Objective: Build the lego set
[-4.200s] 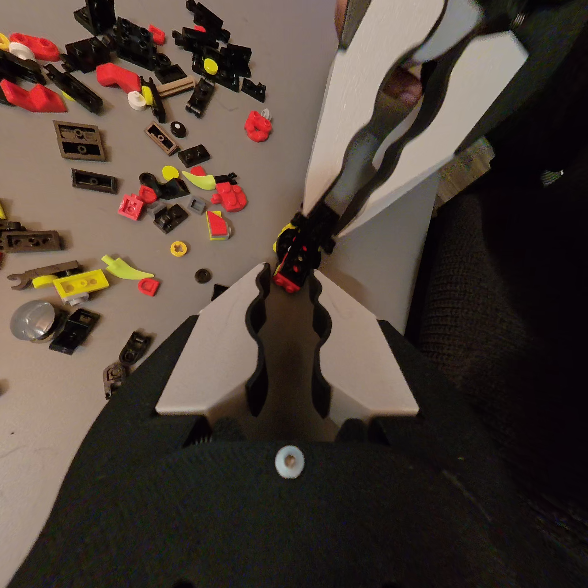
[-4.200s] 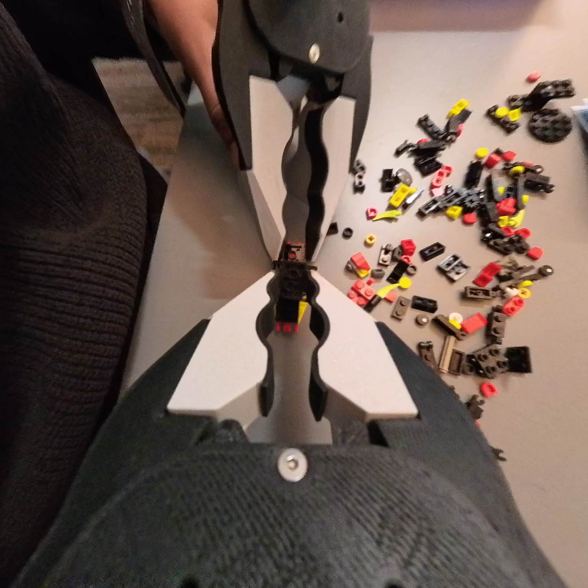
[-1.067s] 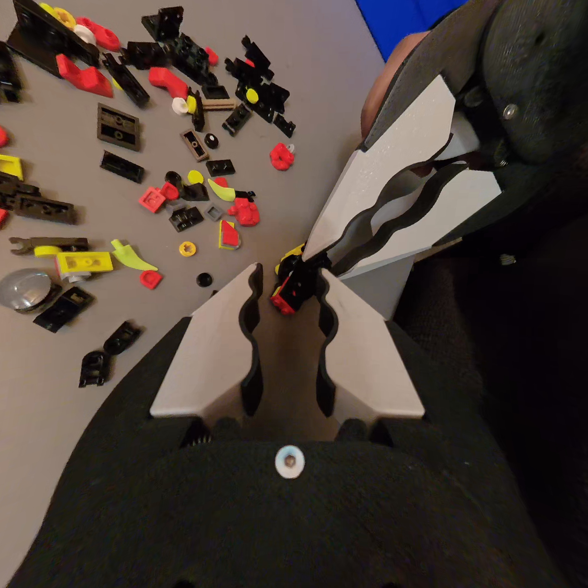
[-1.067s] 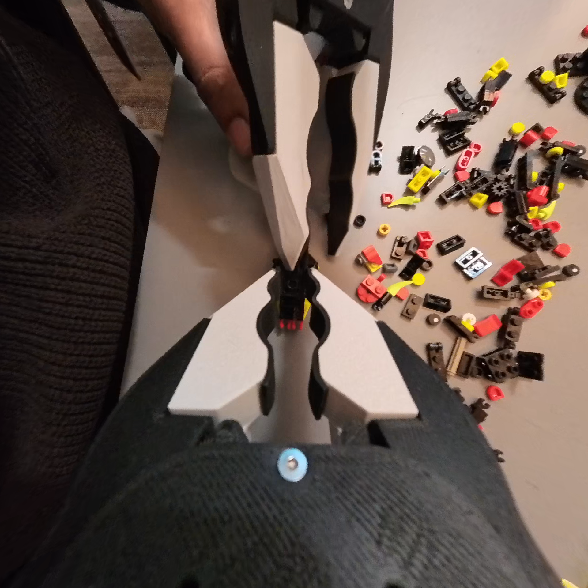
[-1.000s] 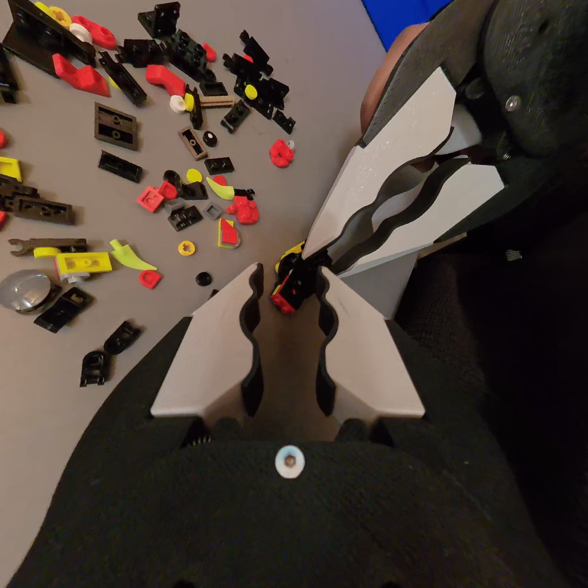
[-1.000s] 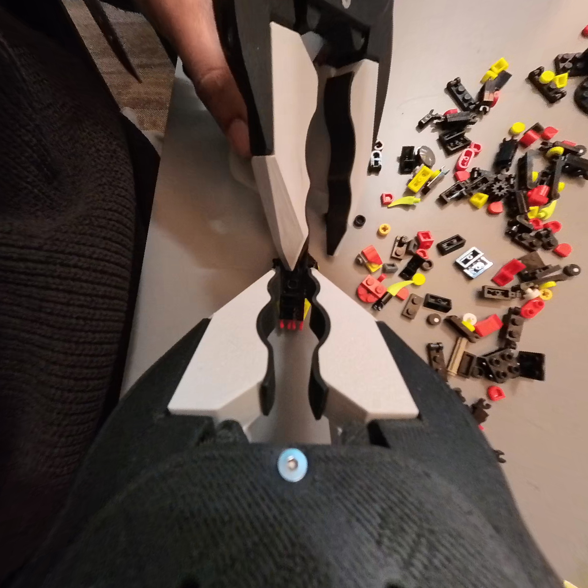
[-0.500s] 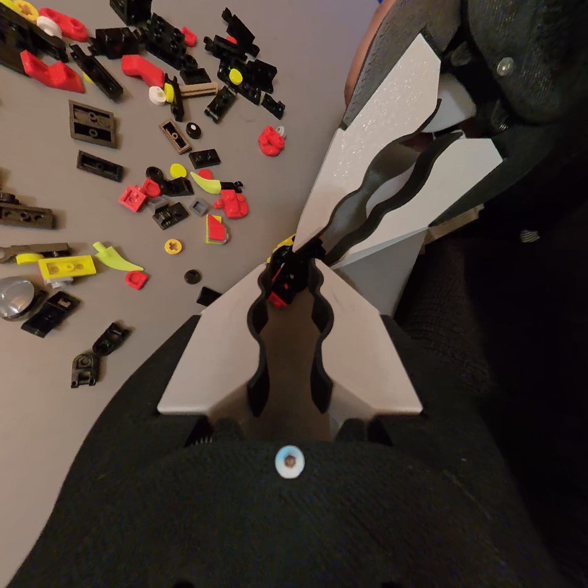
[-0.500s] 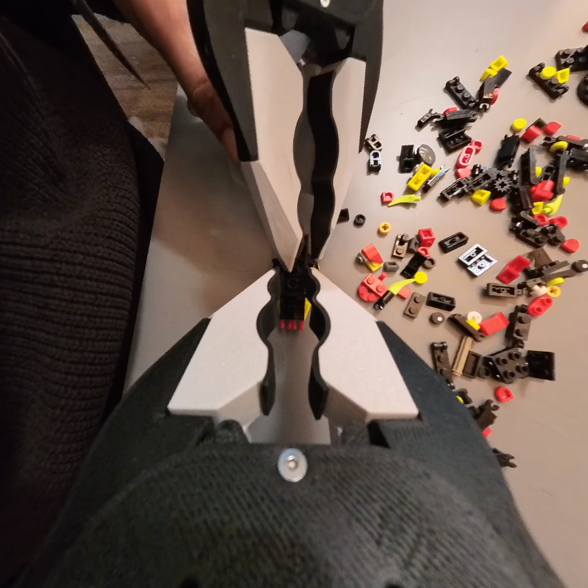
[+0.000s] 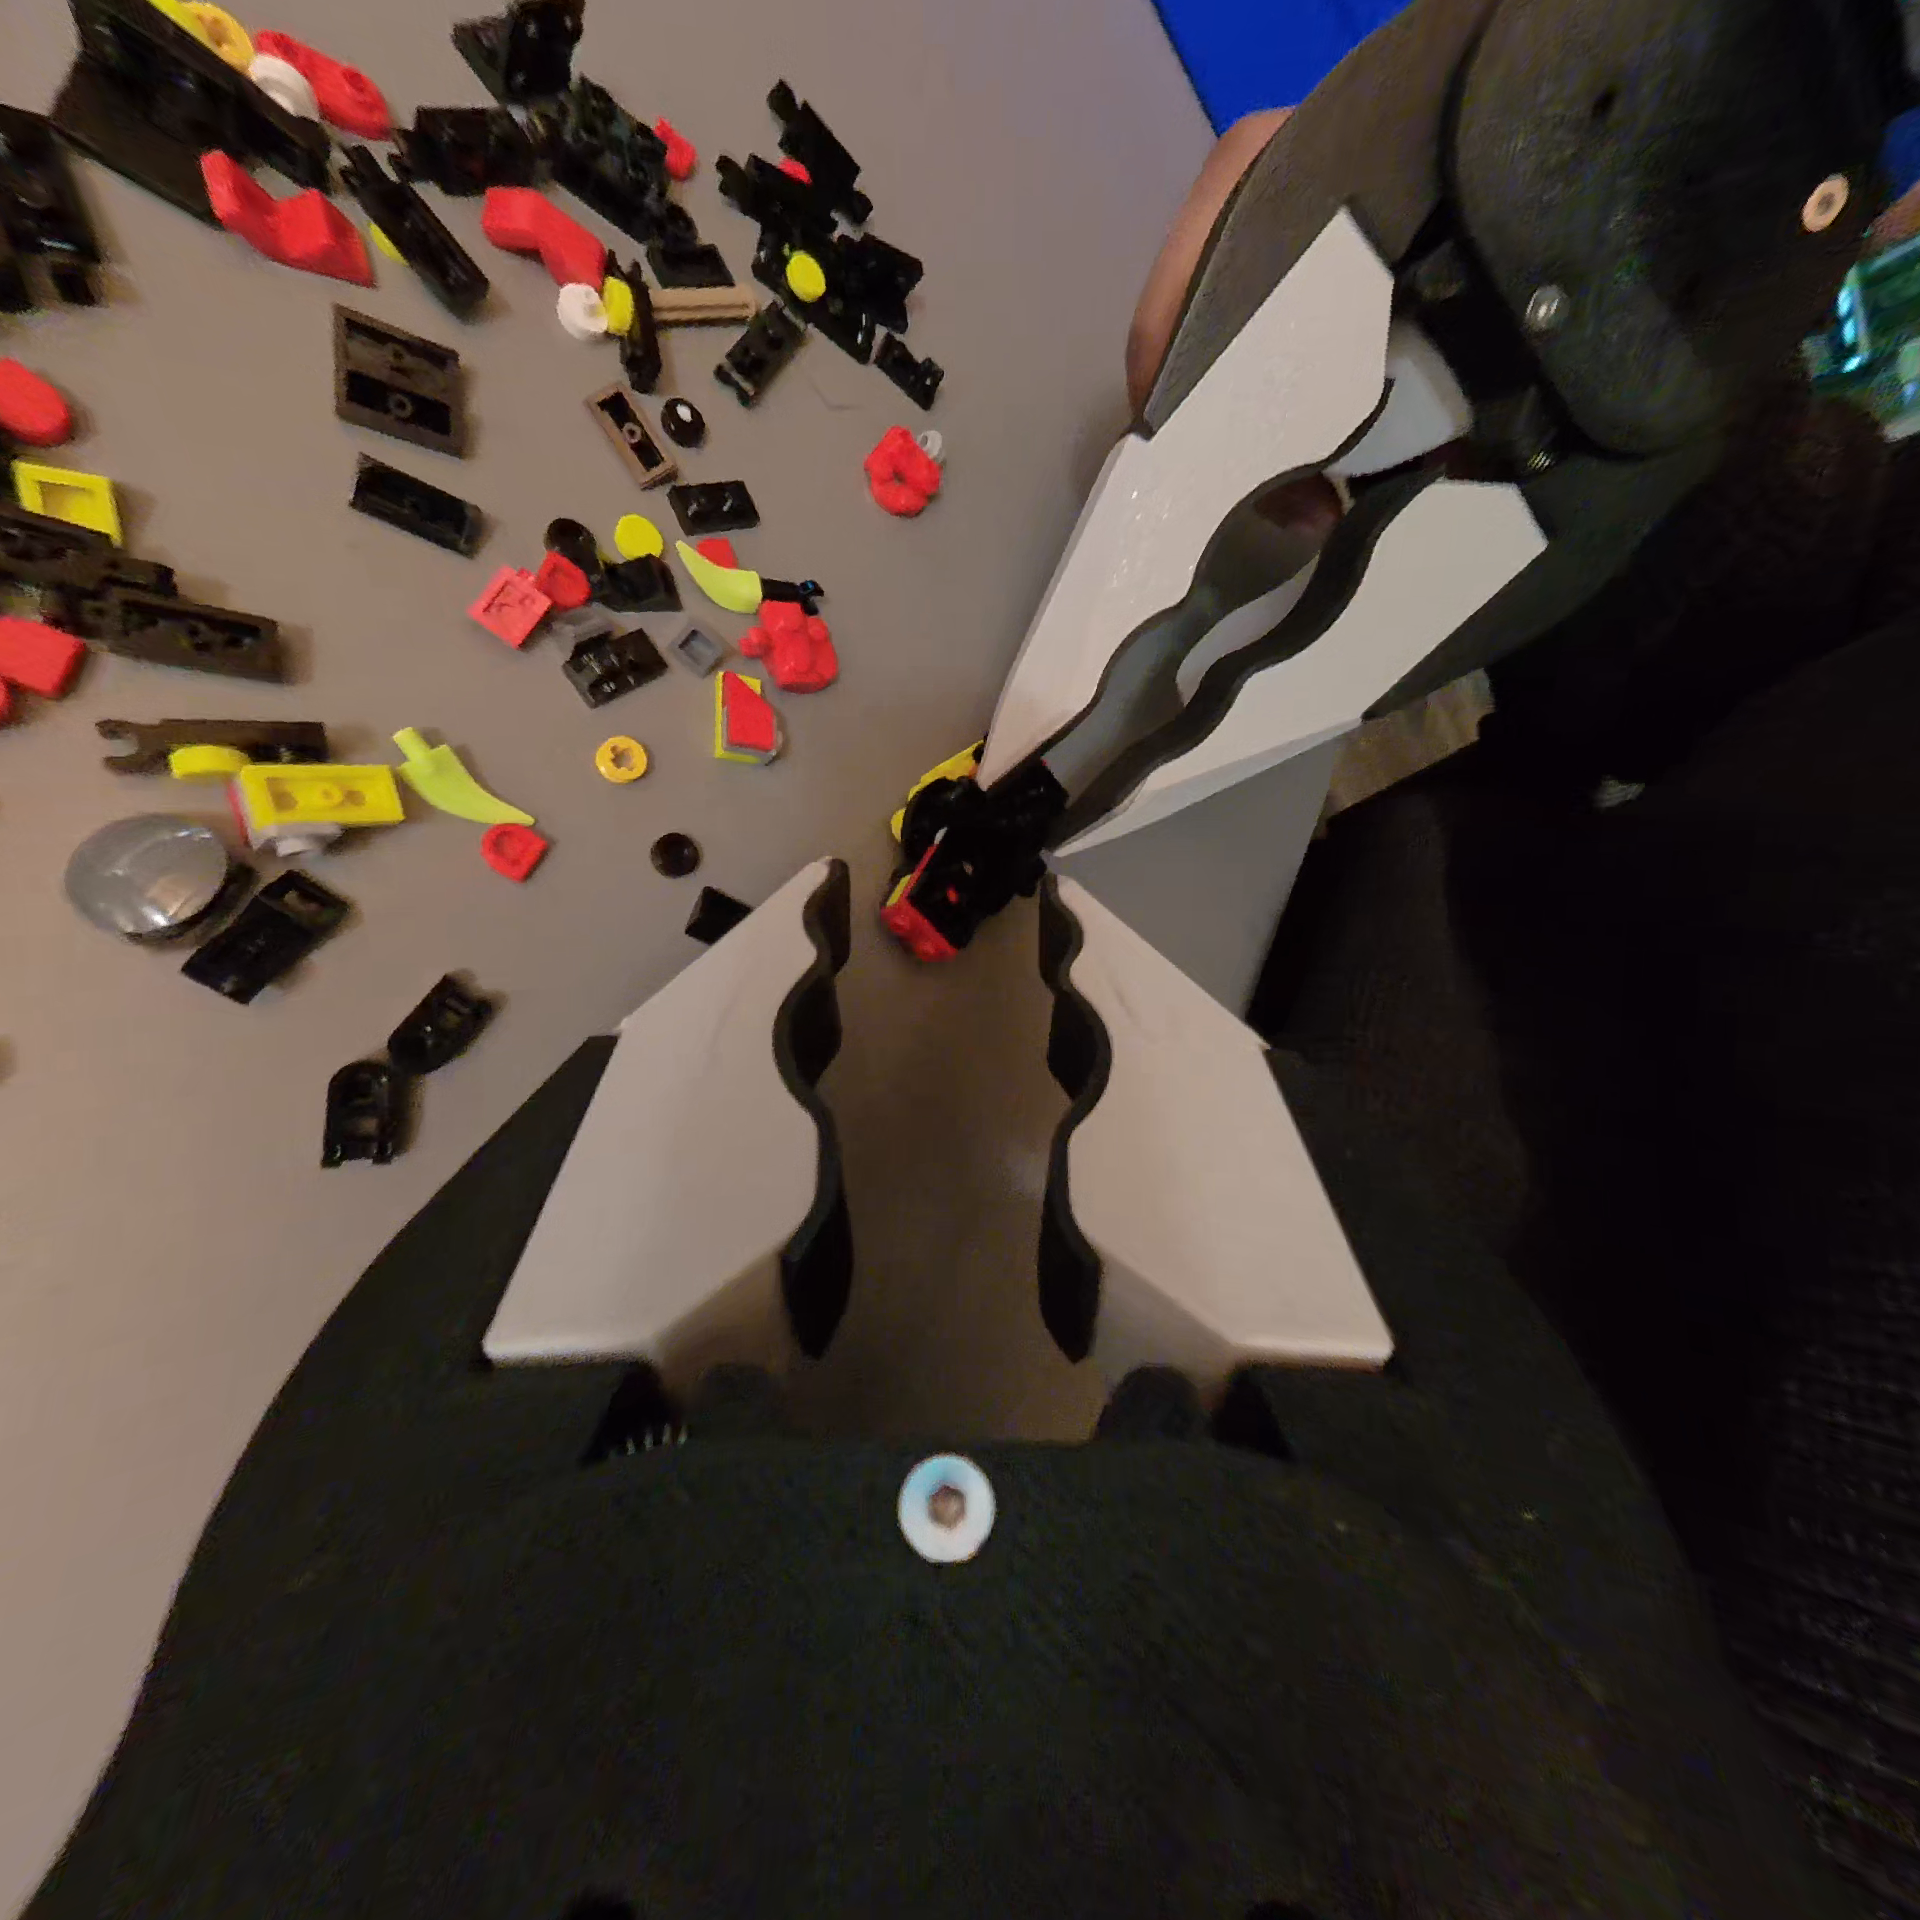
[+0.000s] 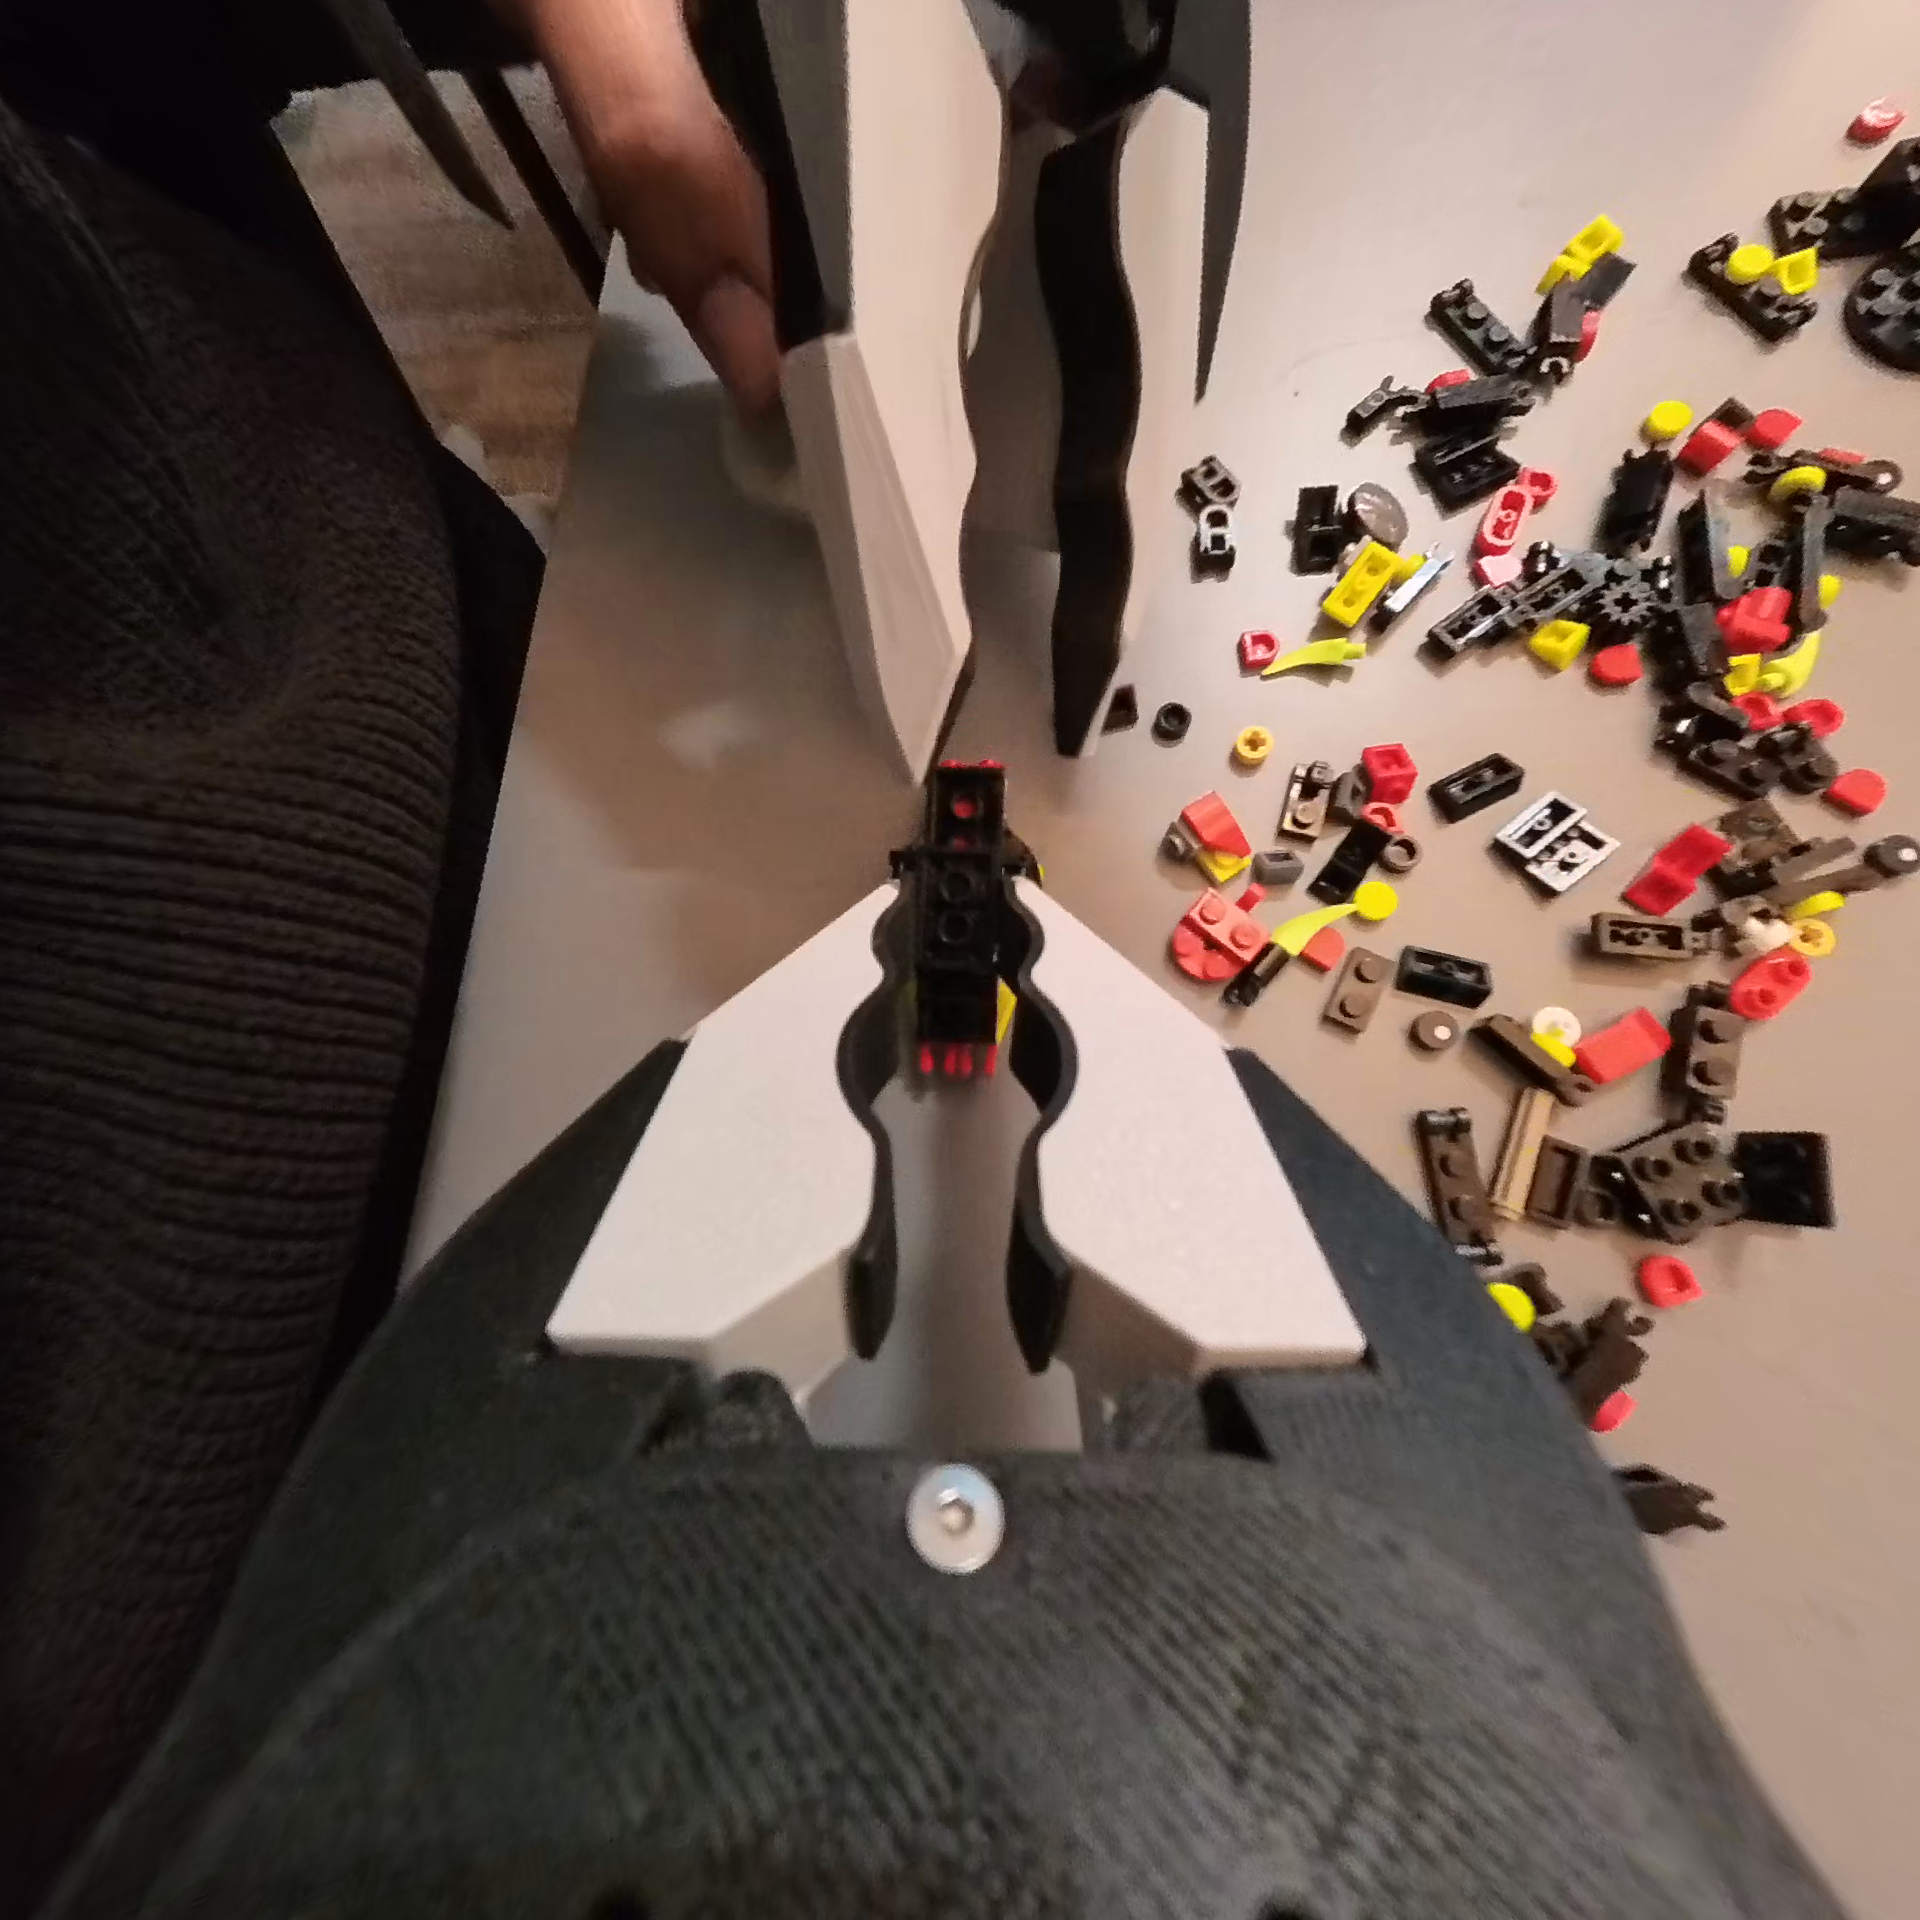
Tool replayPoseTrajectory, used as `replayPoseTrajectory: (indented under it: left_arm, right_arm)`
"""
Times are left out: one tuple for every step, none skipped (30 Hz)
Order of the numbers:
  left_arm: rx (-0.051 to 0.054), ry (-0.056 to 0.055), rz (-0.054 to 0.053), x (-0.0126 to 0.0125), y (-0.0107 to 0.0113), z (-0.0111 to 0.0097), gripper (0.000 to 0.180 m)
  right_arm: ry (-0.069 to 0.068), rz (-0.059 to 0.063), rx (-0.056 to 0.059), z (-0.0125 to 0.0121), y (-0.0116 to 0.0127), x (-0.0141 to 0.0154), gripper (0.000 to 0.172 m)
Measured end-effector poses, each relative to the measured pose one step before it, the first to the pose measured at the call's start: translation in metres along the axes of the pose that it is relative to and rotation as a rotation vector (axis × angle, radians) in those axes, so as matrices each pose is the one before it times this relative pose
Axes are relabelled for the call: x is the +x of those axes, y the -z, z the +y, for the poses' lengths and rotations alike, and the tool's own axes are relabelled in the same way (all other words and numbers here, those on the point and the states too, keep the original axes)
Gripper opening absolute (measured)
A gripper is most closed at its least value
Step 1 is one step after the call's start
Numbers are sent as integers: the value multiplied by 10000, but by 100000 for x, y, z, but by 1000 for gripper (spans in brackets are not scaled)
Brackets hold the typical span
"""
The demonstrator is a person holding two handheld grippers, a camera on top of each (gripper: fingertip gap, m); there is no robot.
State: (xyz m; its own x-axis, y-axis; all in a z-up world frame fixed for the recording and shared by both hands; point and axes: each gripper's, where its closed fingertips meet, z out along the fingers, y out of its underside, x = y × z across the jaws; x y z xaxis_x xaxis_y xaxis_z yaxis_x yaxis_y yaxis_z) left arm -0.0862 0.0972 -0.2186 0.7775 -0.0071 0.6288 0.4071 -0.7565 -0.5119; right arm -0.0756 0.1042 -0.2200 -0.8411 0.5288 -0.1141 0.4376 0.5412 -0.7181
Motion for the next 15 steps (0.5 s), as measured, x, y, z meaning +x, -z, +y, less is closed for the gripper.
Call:
replayPoseTrajectory:
  left_arm:
    - [-203,-105,-41,-28,-268,308,34]
    - [-173,-119,-81,-50,-324,285,34]
    - [-163,-109,-68,-11,-295,259,34]
    - [-90,-73,-23,53,-218,137,32]
    - [23,-6,-15,44,-73,-41,32]
    - [-9,-4,-11,4,-33,-9,32]
    - [15,15,0,-45,-10,-7,31]
    - [35,65,47,-16,-8,-20,30]
    - [56,127,95,14,-18,-64,30]
    - [55,160,123,71,-51,-77,31]
    - [63,148,113,64,-70,-90,31]
    - [44,106,84,87,-79,-75,32]
    - [31,86,37,70,-66,-71,33]
    - [41,77,5,69,-83,-92,34]
    - [52,94,-13,42,-78,-90,35]
  right_arm:
    - [-19,-17,92,-12,6,2,14]
    - [-34,-16,82,-3,11,2,14]
    - [-34,-21,57,8,7,10,14]
    - [-11,-16,25,4,19,17,14]
    - [9,-6,1,8,9,-5,14]
    - [10,2,-6,-4,4,3,14]
    - [1,2,-3,3,-1,-10,14]
    - [-10,-5,-3,7,-5,9,14]
    - [-10,-4,-5,2,0,-4,14]
    - [21,9,-16,8,4,-6,14]
    - [33,22,-34,16,-7,-9,14]
    - [12,23,-53,17,-2,-4,14]
    - [-8,10,-61,20,0,-6,14]
    - [-20,2,-56,9,-6,-17,15]
    - [-6,-2,-49,26,3,-17,15]
